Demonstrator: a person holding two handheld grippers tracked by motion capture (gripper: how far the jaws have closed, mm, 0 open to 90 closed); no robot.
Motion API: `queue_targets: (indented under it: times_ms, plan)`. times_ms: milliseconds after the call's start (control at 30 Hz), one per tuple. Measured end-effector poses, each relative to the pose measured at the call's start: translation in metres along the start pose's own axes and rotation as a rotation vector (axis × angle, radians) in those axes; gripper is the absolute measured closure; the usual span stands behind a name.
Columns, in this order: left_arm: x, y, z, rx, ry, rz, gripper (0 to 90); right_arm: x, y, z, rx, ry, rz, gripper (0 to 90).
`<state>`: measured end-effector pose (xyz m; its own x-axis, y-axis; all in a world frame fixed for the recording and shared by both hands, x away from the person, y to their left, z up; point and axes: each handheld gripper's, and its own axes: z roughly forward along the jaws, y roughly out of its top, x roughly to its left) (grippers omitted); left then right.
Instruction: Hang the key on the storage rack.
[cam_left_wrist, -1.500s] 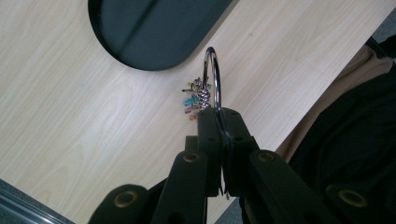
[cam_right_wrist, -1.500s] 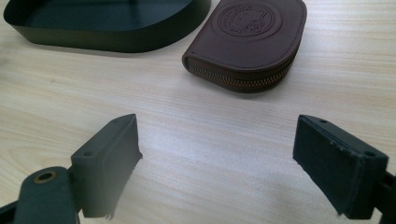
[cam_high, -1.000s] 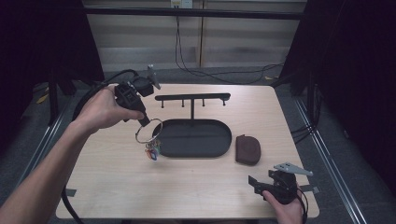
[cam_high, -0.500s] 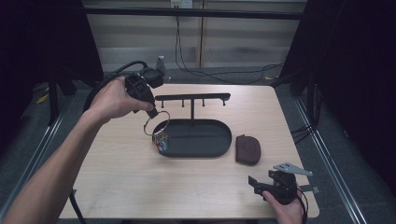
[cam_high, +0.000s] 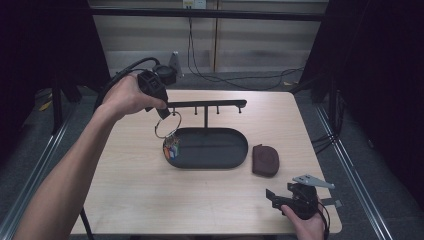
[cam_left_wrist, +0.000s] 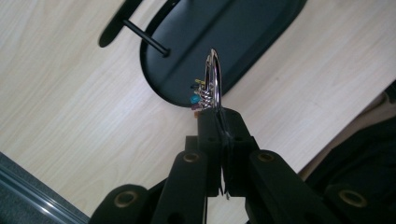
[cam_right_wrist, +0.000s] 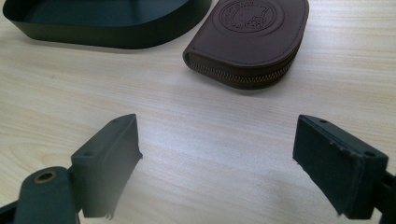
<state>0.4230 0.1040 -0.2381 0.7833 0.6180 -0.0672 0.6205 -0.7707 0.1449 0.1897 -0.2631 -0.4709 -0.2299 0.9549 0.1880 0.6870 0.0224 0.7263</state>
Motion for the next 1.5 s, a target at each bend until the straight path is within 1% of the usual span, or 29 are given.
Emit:
queue_targets:
  times_ms: [67, 133, 167, 200, 233, 300, 333, 500, 533, 567, 633, 700, 800, 833, 867, 900, 933, 967, 1033, 1067, 1100, 1133, 1167, 1267, 1300, 1367, 1400, 1467, 1500]
  plan:
    - [0.003, 0.003, 0.004, 0.01, 0.001, -0.001, 88.4, 0.0, 0.0, 0.0, 0.0, 0.002, 0.0, 15.0]
    - [0.007, 0.006, 0.008, 0.006, 0.008, -0.001, 88.3, 0.0, 0.0, 0.0, 0.0, 0.002, -0.001, 15.0]
    - [0.008, 0.008, 0.01, 0.002, 0.014, -0.012, 88.3, 0.0, 0.0, 0.0, 0.0, 0.002, -0.002, 15.0]
    - [0.01, 0.009, 0.013, 0.012, 0.009, -0.021, 88.4, 0.0, 0.0, 0.0, 0.0, 0.001, -0.003, 15.0]
    - [0.012, 0.011, 0.016, 0.019, 0.013, -0.023, 88.4, 0.0, 0.0, 0.0, 0.0, 0.001, -0.003, 15.0]
    - [0.016, 0.014, 0.021, 0.029, 0.006, -0.035, 88.4, 0.001, 0.0, 0.0, 0.0, 0.0, -0.004, 15.0]
    - [0.018, 0.015, 0.023, 0.031, 0.011, -0.037, 88.4, 0.0, 0.0, 0.0, 0.0, -0.001, -0.005, 15.0]
    - [0.026, 0.019, 0.029, 0.034, 0.018, -0.058, 88.3, 0.001, 0.0, 0.0, 0.002, 0.0, -0.006, 15.0]
    - [0.026, 0.019, 0.029, 0.034, 0.018, -0.058, 88.4, 0.001, 0.0, 0.0, 0.003, 0.001, -0.009, 15.0]
    - [0.028, 0.021, 0.032, 0.029, 0.034, -0.066, 88.3, 0.001, 0.0, 0.0, 0.004, 0.001, -0.01, 15.0]
    - [0.029, 0.022, 0.036, 0.024, 0.036, -0.063, 88.3, 0.001, 0.0, 0.0, 0.004, 0.001, -0.012, 15.0]
    - [0.03, 0.023, 0.037, 0.023, 0.035, -0.068, 88.3, 0.001, 0.0, 0.0, 0.003, 0.0, -0.009, 15.0]
    - [0.035, 0.025, 0.042, 0.022, 0.044, -0.082, 88.3, 0.001, 0.0, 0.0, 0.001, -0.002, -0.004, 15.0]
    - [0.037, 0.025, 0.043, 0.015, 0.031, -0.079, 88.3, 0.001, 0.0, 0.0, 0.001, -0.001, -0.004, 15.0]
    - [0.038, 0.026, 0.044, 0.02, 0.024, -0.085, 88.4, 0.001, 0.0, 0.0, 0.002, 0.0, -0.004, 15.0]
    - [0.04, 0.026, 0.045, 0.025, 0.034, -0.084, 88.3, 0.001, 0.0, 0.0, 0.004, 0.001, -0.007, 15.0]
    - [0.04, 0.026, 0.045, 0.025, 0.034, -0.084, 88.3, 0.001, 0.0, 0.0, 0.004, 0.002, -0.007, 15.0]
    - [0.04, 0.027, 0.047, 0.022, 0.032, -0.091, 88.3, 0.001, 0.0, 0.0, 0.004, 0.002, -0.007, 15.0]
    - [0.042, 0.027, 0.046, 0.001, 0.052, -0.094, 88.2, 0.001, 0.0, 0.0, 0.004, 0.002, -0.009, 15.0]
    - [0.042, 0.026, 0.048, 0.01, 0.038, -0.099, 88.1, 0.001, 0.0, 0.0, 0.002, 0.0, -0.008, 15.0]
    - [0.042, 0.026, 0.048, 0.004, 0.039, -0.102, 88.0, 0.001, 0.0, 0.0, 0.003, -0.001, -0.007, 15.0]
    - [0.041, 0.026, 0.048, 0.001, 0.05, -0.108, 87.9, 0.001, 0.0, 0.0, 0.003, -0.002, -0.003, 15.0]
    - [0.042, 0.026, 0.048, 0.0, 0.041, -0.097, 87.8, 0.001, 0.0, 0.0, 0.001, -0.001, -0.003, 15.0]
    - [0.041, 0.025, 0.05, -0.005, 0.042, -0.106, 87.0, 0.001, 0.0, 0.0, 0.002, -0.002, -0.005, 15.0]
    - [0.041, 0.025, 0.051, -0.024, 0.044, -0.111, 84.6, 0.001, 0.0, 0.0, 0.001, -0.002, -0.004, 15.0]
    - [0.042, 0.023, 0.05, -0.043, 0.05, -0.121, 82.7, 0.001, 0.0, 0.0, 0.002, -0.004, -0.004, 15.0]
    - [0.042, 0.022, 0.051, -0.048, 0.043, -0.13, 82.0, 0.001, 0.0, 0.0, 0.001, -0.002, -0.002, 15.0]
    - [0.042, 0.02, 0.05, -0.044, 0.043, -0.124, 80.3, 0.001, 0.0, 0.0, -0.002, -0.002, -0.002, 15.0]
    - [0.042, 0.018, 0.049, -0.058, 0.041, -0.133, 80.3, 0.0, 0.0, 0.0, -0.001, -0.002, -0.001, 15.0]
